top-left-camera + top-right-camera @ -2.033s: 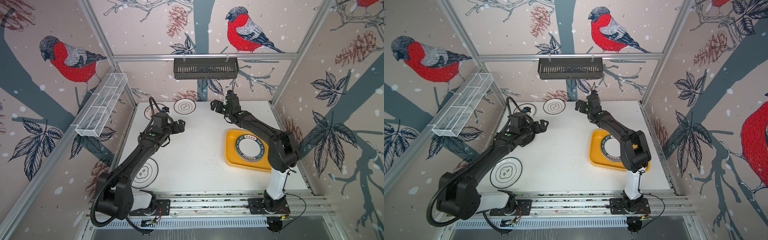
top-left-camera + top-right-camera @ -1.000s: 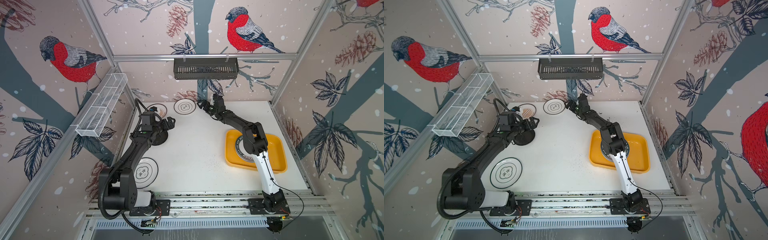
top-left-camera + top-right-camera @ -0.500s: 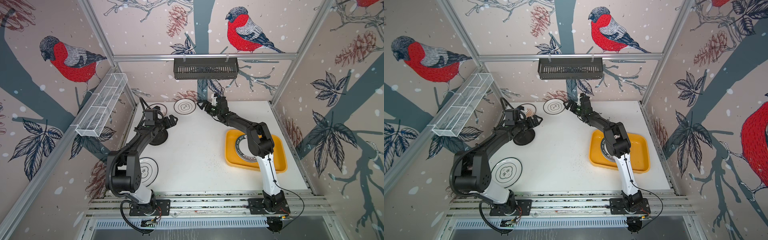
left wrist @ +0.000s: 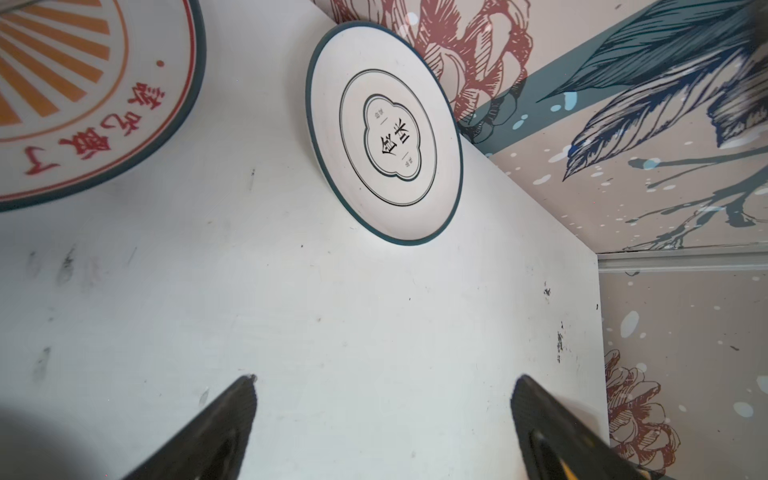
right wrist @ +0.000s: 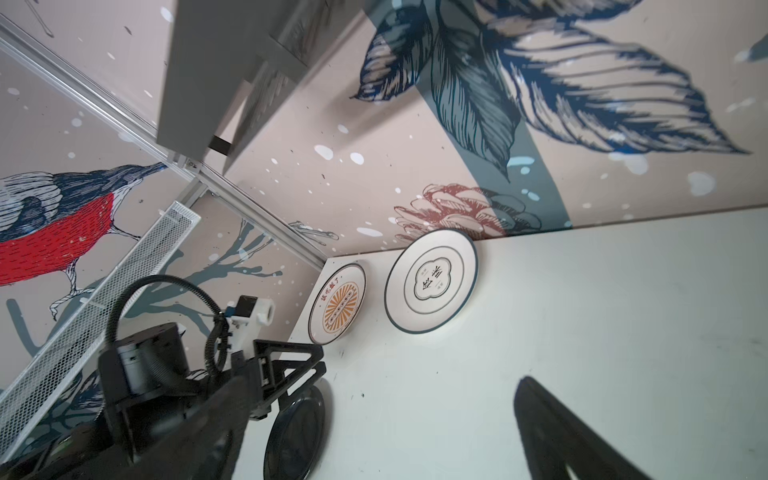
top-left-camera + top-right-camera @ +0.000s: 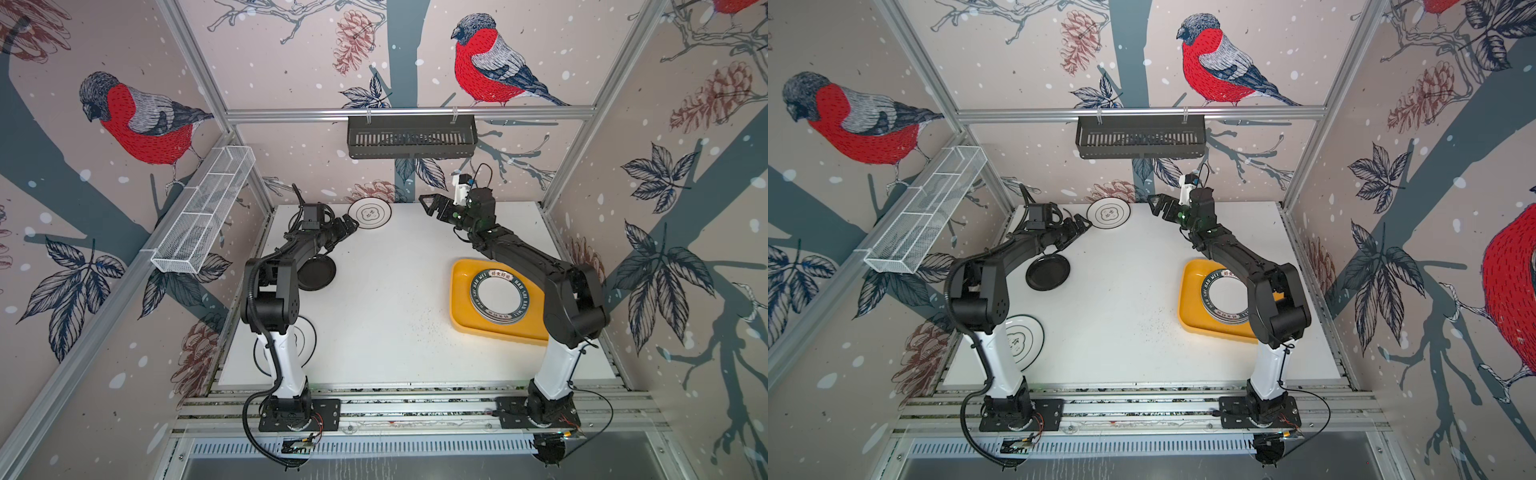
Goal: Place the plates into the plastic bin on the countertop
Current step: 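Reach the left gripper to the white cloud-emblem plate while the right gripper draws back, then grip the white cloud-emblem plate's rim with the left gripper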
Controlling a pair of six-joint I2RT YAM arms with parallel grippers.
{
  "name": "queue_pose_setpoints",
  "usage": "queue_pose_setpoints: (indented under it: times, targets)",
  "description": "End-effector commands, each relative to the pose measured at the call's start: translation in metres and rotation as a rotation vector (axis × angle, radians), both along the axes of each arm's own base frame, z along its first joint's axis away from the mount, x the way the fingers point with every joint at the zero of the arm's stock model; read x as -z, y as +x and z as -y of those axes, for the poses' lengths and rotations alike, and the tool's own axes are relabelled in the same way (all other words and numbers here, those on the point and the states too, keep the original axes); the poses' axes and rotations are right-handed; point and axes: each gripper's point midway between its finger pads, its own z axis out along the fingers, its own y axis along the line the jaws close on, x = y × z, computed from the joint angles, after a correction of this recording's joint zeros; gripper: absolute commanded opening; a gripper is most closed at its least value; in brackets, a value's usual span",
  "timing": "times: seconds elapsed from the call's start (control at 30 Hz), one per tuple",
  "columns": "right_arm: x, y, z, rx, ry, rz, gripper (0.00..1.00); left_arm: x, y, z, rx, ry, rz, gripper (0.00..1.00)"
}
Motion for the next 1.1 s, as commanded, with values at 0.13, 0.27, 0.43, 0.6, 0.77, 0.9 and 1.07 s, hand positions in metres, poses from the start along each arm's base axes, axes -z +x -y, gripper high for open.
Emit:
queue_pose_setpoints:
  times: [0.13,0.27,0.43,0.6,0.77,0.9,1.07]
  targets:
    - [-0.009,-0.024,0.051,0.193,-0.150,0.072,1.00,0.017,0.047,0.005,-0.015,-0.061,0.004,0.91]
    - [-0.014,-0.031,0.073,0.270,-0.188,0.076,0.99,0.037,0.065,0.006,-0.040,-0.095,-0.013,0.88]
    - [-0.009,-0.031,0.090,0.334,-0.199,0.051,0.99,0.049,0.078,0.006,-0.068,-0.120,-0.011,0.85]
    - [0.001,-0.024,0.094,0.357,-0.200,0.018,0.99,0.058,0.089,0.007,-0.080,-0.144,0.017,0.83]
    - [0.003,-0.019,0.093,0.363,-0.188,0.009,0.97,0.078,0.096,0.006,-0.112,-0.168,0.001,0.78]
    - [0.010,-0.018,0.093,0.372,-0.188,-0.012,0.96,0.088,0.100,0.008,-0.138,-0.196,0.002,0.73]
    - [0.015,-0.019,0.096,0.386,-0.190,-0.033,0.96,0.096,0.100,0.010,-0.173,-0.173,-0.005,0.64]
